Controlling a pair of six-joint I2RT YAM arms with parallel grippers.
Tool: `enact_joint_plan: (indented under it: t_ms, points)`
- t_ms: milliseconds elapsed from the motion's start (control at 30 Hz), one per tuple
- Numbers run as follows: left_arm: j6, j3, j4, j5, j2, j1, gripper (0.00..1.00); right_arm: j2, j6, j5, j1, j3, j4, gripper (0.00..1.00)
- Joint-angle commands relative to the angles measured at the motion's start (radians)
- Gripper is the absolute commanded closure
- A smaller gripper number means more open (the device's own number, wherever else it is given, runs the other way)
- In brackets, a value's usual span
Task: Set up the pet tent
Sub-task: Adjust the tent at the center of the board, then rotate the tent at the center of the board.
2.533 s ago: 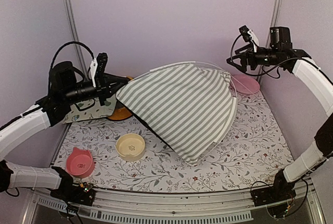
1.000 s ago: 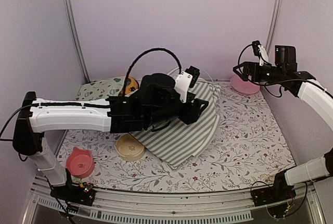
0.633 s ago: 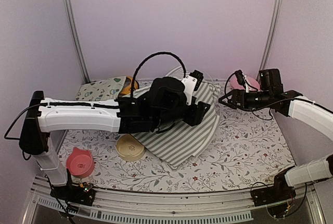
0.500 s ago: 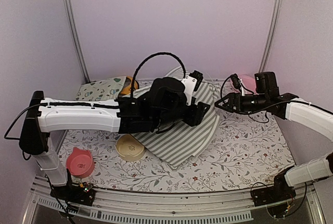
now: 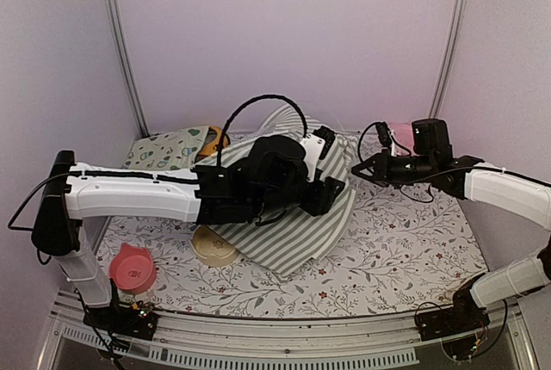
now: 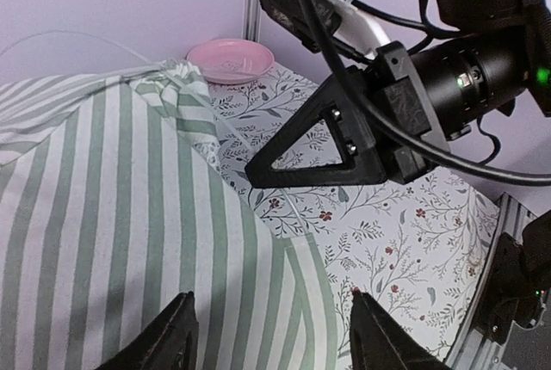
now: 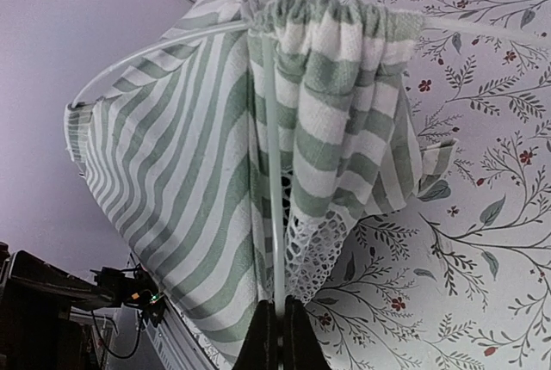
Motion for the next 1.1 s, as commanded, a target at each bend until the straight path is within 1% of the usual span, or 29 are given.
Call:
enact_joint_plan:
  t_ms: [0, 133, 267, 467, 567, 733, 800, 867, 967, 1000, 1067]
  points:
    - [0.019, 0.015, 0.000, 0.026, 0.000, 0.012, 0.38, -0.053, 0.106, 0.112, 0.082, 0.026, 0.093, 1.00]
    - [0.031, 0.043, -0.028, 0.016, 0.016, 0.013, 0.37, -0.110, 0.202, 0.257, 0.139, 0.019, 0.160, 1.00]
    - [0.038, 0.062, -0.051, -0.014, 0.023, 0.013, 0.34, -0.132, 0.249, 0.355, 0.169, 0.049, 0.192, 1.00]
    - [0.072, 0.120, -0.077, -0.066, 0.042, 0.012, 0.30, -0.128, 0.263, 0.426, 0.210, 0.128, 0.211, 1.00]
    - [0.092, 0.167, -0.105, -0.102, 0.076, 0.015, 0.29, -0.122, 0.272, 0.446, 0.224, 0.152, 0.231, 1.00]
    - [0.113, 0.220, -0.126, -0.140, 0.125, 0.044, 0.31, -0.108, 0.275, 0.472, 0.247, 0.186, 0.252, 1.00]
    - [0.128, 0.226, -0.124, -0.170, 0.131, 0.053, 0.37, -0.103, 0.274, 0.481, 0.252, 0.194, 0.255, 1.00]
    - [0.153, 0.222, -0.111, -0.213, 0.127, 0.060, 0.48, -0.103, 0.271, 0.490, 0.256, 0.195, 0.260, 1.00]
    - [0.208, 0.205, -0.071, -0.285, 0.107, 0.065, 0.72, -0.097, 0.266, 0.487, 0.256, 0.197, 0.262, 1.00]
    - [0.223, 0.200, -0.062, -0.299, 0.100, 0.073, 0.77, -0.095, 0.263, 0.486, 0.257, 0.198, 0.262, 1.00]
    - [0.245, 0.191, -0.050, -0.303, 0.088, 0.094, 0.95, -0.091, 0.255, 0.477, 0.256, 0.202, 0.263, 0.99]
